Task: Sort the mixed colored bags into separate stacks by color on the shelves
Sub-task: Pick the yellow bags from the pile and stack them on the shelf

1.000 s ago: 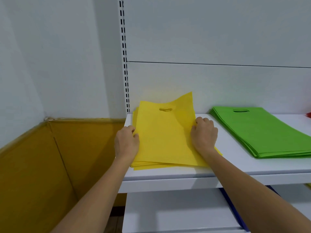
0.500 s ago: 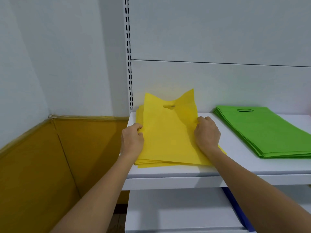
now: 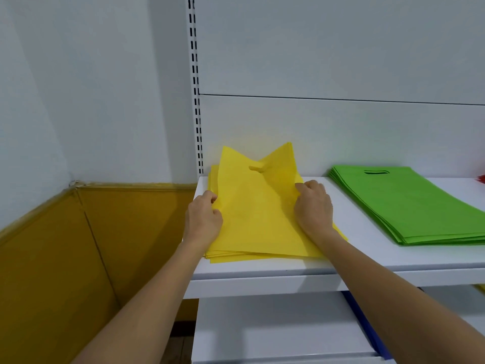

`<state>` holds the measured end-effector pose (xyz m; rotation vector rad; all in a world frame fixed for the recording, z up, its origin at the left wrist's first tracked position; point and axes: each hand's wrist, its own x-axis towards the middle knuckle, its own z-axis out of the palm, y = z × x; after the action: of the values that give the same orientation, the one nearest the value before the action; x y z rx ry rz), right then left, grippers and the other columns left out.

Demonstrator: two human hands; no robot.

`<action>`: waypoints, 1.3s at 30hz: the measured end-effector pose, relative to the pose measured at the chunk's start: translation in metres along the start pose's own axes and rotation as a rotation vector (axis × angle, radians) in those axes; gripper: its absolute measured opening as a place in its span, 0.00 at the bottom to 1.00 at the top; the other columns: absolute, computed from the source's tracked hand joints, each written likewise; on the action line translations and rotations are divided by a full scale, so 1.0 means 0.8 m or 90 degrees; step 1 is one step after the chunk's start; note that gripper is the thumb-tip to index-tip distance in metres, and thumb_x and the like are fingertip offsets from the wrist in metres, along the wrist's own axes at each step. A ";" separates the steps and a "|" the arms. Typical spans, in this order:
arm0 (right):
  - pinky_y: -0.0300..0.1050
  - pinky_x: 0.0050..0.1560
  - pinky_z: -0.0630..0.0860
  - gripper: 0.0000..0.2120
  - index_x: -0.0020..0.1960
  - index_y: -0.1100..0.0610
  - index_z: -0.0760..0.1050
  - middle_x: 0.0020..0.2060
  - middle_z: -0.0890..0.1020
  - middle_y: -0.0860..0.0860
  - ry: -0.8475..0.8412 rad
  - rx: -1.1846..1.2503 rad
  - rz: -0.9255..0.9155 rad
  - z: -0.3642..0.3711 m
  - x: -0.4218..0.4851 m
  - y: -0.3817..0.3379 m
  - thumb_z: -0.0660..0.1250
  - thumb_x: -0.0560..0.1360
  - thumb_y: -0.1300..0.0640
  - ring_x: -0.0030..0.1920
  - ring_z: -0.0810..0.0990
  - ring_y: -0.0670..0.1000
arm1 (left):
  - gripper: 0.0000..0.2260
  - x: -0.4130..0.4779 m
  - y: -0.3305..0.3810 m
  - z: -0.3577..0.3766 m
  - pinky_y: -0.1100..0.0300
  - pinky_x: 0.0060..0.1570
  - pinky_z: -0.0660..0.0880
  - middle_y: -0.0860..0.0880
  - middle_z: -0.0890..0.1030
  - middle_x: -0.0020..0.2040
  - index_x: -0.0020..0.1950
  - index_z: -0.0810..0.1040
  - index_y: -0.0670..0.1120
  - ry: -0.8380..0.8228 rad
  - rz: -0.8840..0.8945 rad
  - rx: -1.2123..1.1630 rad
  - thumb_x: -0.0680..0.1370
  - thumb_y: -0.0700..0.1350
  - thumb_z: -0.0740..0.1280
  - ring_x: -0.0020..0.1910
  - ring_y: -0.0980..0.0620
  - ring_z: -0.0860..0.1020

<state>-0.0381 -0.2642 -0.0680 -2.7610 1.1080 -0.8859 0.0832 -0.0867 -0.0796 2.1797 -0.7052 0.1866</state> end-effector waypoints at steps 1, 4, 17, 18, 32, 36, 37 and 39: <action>0.49 0.49 0.66 0.18 0.64 0.61 0.69 0.56 0.74 0.59 -0.018 -0.006 0.001 0.000 0.000 -0.001 0.55 0.75 0.68 0.58 0.70 0.59 | 0.14 0.000 0.000 0.000 0.53 0.53 0.72 0.43 0.77 0.59 0.63 0.72 0.43 -0.006 -0.008 -0.003 0.77 0.36 0.61 0.58 0.44 0.74; 0.48 0.43 0.64 0.13 0.60 0.61 0.67 0.53 0.74 0.58 -0.020 -0.029 0.002 -0.001 0.000 -0.004 0.56 0.76 0.67 0.55 0.71 0.59 | 0.15 0.000 0.002 0.001 0.55 0.51 0.71 0.43 0.76 0.60 0.64 0.71 0.43 -0.018 -0.016 -0.001 0.77 0.37 0.60 0.58 0.44 0.74; 0.50 0.55 0.67 0.20 0.67 0.53 0.69 0.62 0.72 0.56 -0.052 -0.082 -0.124 0.003 0.003 -0.004 0.52 0.78 0.66 0.60 0.69 0.59 | 0.15 0.001 0.000 0.003 0.53 0.53 0.71 0.43 0.76 0.60 0.65 0.70 0.41 -0.014 -0.016 0.024 0.78 0.38 0.59 0.57 0.44 0.73; 0.50 0.53 0.68 0.20 0.67 0.53 0.67 0.60 0.73 0.56 -0.060 -0.088 -0.112 0.002 0.003 -0.005 0.51 0.79 0.65 0.59 0.70 0.58 | 0.15 0.000 0.001 0.003 0.53 0.53 0.71 0.43 0.76 0.60 0.65 0.70 0.41 -0.009 -0.009 0.031 0.79 0.38 0.58 0.58 0.44 0.73; 0.53 0.47 0.70 0.15 0.62 0.65 0.66 0.58 0.70 0.61 -0.009 0.099 -0.016 -0.020 0.016 -0.005 0.59 0.76 0.67 0.53 0.73 0.63 | 0.15 -0.012 0.015 -0.011 0.56 0.56 0.67 0.42 0.74 0.62 0.67 0.68 0.40 0.074 0.008 -0.011 0.80 0.37 0.56 0.61 0.45 0.71; 0.52 0.57 0.68 0.14 0.59 0.65 0.71 0.64 0.68 0.60 -0.058 0.004 -0.004 -0.013 0.014 0.009 0.60 0.77 0.59 0.60 0.69 0.61 | 0.13 -0.010 0.012 -0.010 0.54 0.53 0.69 0.42 0.75 0.60 0.64 0.71 0.40 0.034 -0.023 -0.037 0.80 0.37 0.57 0.59 0.44 0.72; 0.52 0.58 0.66 0.14 0.58 0.64 0.73 0.64 0.69 0.59 -0.063 -0.043 0.003 -0.008 0.011 0.011 0.59 0.78 0.56 0.62 0.67 0.60 | 0.13 -0.010 0.011 -0.009 0.55 0.52 0.69 0.42 0.75 0.59 0.63 0.71 0.40 0.027 -0.031 -0.036 0.80 0.37 0.57 0.58 0.44 0.72; 0.52 0.58 0.64 0.15 0.56 0.63 0.74 0.61 0.72 0.58 -0.063 -0.086 0.016 -0.002 0.006 0.013 0.56 0.78 0.55 0.62 0.66 0.59 | 0.13 -0.010 0.012 -0.007 0.56 0.49 0.68 0.42 0.75 0.58 0.63 0.70 0.40 0.032 -0.037 -0.023 0.79 0.37 0.57 0.57 0.44 0.72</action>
<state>-0.0423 -0.2746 -0.0669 -2.8554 1.2255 -0.6878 0.0720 -0.0841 -0.0724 2.1511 -0.6119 0.1974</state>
